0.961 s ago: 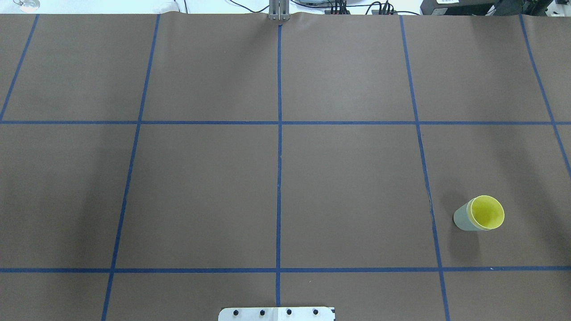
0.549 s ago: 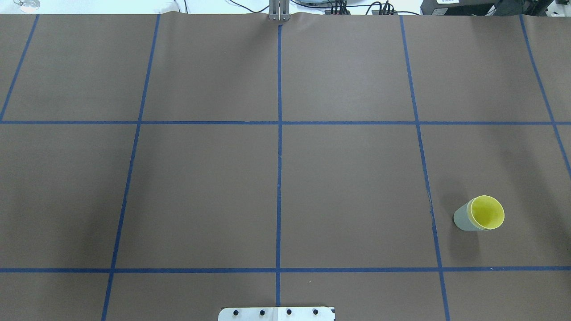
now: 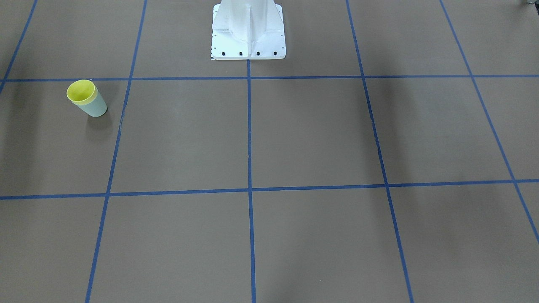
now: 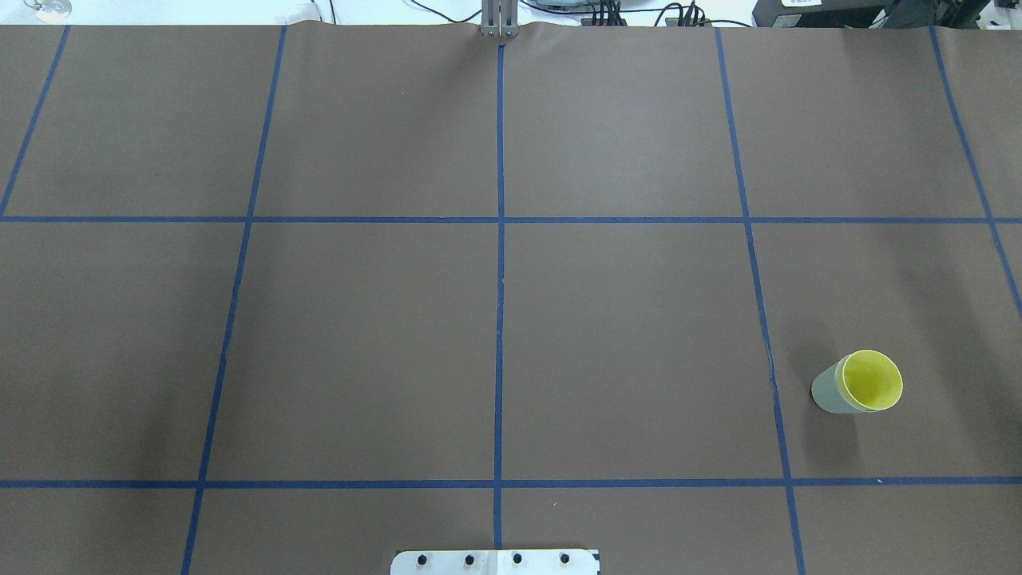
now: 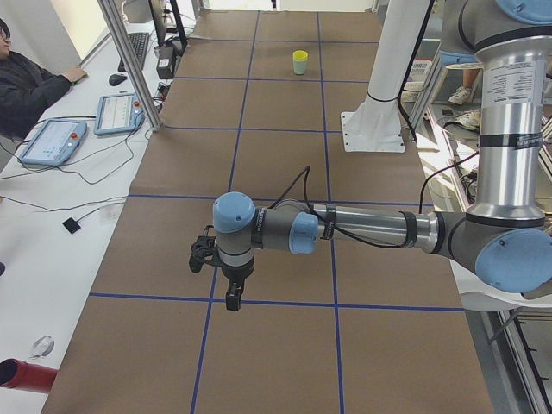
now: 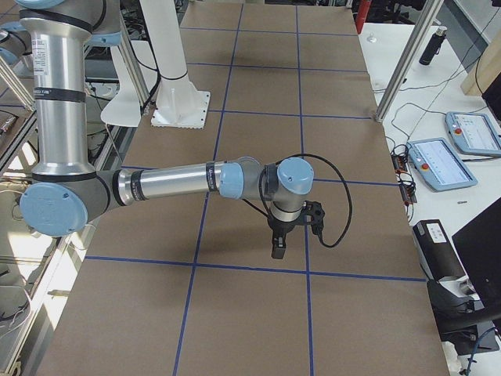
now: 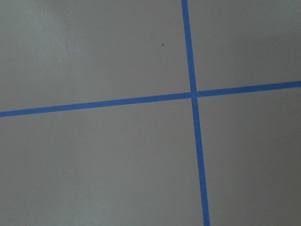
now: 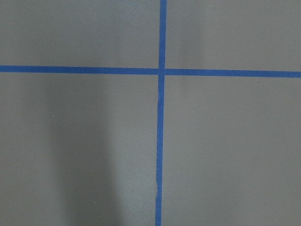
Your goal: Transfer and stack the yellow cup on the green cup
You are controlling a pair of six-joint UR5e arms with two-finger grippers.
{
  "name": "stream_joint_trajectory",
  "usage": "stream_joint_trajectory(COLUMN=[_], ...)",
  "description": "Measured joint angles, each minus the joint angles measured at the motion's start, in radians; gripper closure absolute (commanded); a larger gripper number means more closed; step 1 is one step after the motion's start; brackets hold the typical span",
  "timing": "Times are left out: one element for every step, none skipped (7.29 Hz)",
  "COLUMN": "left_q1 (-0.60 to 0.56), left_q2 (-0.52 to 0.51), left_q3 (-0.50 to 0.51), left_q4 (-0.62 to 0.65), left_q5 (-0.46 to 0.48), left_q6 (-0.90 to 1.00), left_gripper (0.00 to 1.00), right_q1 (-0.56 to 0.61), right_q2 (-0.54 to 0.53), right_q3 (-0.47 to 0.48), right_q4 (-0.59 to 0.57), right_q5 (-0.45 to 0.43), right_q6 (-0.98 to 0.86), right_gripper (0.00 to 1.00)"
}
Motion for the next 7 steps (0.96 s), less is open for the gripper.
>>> stream_joint_trajectory(left_q1=[0.0,-0.001,-0.001,-0.001,-0.001,-0.001,-0.001], left_q2=[0.002,0.002,0.002,0.002,0.003,0.004,0.005], left_q3=[0.0,0.001,0.001,0.001,0.001,0.002,0.003], left_q4=[0.0,0.001,0.001,0.001,0.0,0.0,0.001], left_q5=[0.0,0.001,0.001,0.001,0.0,0.0,0.001], left_q6=[0.001,0.001,0.001,0.001,0.001,0.001,0.001], left_gripper=[0.0,0.0,0.0,0.0,0.0,0.0,0.0], right_q1=[0.0,0.0,0.0,0.0,0.0,0.0,0.0], right_q2=[0.0,-0.001,-0.002,-0.002,-0.001,-0.001,-0.001], right_q3=[-0.002,-0.002,-0.003,-0.004,-0.004,-0.002,-0.001], right_q4=[0.001,0.002,0.002,0.002,0.003,0.003,0.003], right_q5=[0.001,0.001,0.001,0.003,0.009,0.019,0.026], right_q6=[0.0,0.001,0.001,0.002,0.002,0.002,0.002], right_gripper=[0.01,0.01,0.01,0.01,0.01,0.01,0.01])
